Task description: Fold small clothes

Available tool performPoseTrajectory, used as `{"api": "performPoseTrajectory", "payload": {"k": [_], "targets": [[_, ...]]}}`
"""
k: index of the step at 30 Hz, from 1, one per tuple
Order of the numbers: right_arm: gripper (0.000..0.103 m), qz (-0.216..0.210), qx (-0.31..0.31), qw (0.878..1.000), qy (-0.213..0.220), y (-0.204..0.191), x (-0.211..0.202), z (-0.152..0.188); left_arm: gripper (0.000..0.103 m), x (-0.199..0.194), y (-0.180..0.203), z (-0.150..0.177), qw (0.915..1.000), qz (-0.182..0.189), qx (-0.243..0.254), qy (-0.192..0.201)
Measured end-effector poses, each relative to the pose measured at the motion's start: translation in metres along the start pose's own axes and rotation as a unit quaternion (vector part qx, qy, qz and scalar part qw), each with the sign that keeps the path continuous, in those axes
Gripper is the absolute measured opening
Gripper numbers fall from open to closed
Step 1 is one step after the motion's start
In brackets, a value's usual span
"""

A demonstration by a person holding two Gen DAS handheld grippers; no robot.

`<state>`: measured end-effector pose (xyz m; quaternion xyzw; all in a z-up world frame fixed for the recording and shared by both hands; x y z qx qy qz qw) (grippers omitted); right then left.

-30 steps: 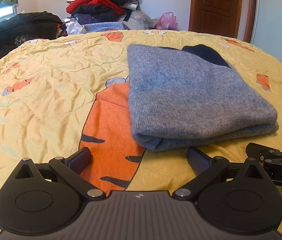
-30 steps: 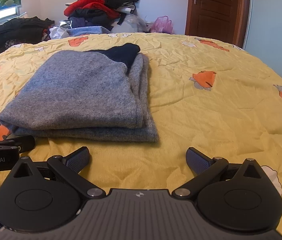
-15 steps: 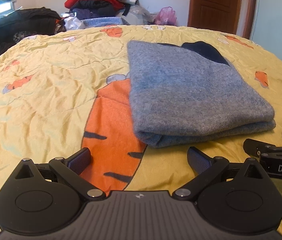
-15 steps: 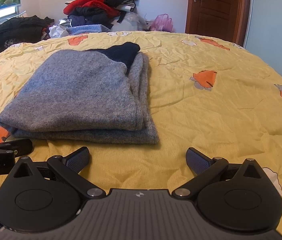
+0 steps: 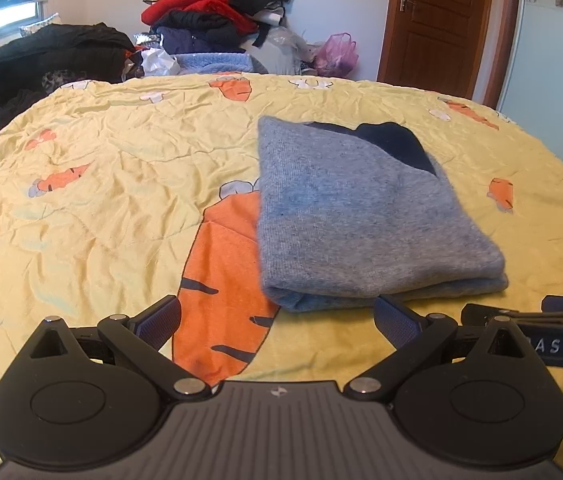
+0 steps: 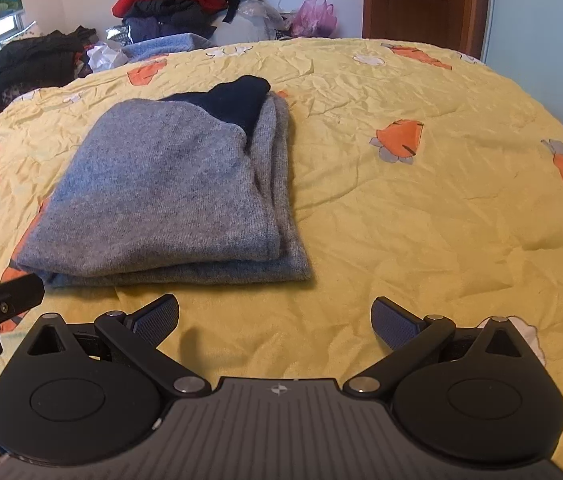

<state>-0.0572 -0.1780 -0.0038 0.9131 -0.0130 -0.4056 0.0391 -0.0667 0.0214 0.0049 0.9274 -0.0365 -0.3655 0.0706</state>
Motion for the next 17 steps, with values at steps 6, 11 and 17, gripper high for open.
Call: {"api": "performPoseTrajectory", "payload": {"k": [6, 11, 17], "targets": [[0.103, -0.005, 0.001, 1.0, 0.003, -0.001, -0.008, -0.002, 0.103, -0.008, 0.001, -0.004, 1.0, -0.001, -0.006, 0.005], [0.102, -0.009, -0.007, 1.0, 0.01, -0.005, -0.016, -0.004, 0.103, -0.018, 0.0, -0.006, 0.9995, -0.009, -0.013, 0.026], [0.103, -0.023, 0.001, 1.0, 0.014, -0.007, -0.019, -0.01, 0.103, -0.014, 0.005, -0.004, 0.9996, 0.022, -0.008, -0.016]]}}
Point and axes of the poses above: each gripper's, at about its wrist camera, not at the fingertips, and x roughly the way its jaws point, y to its right, z to its underside, the point moved 7 cm from there along x, roughly the way its jaws point, and after that the axes turned 9 degrees about -x, right-handed, at the moved point
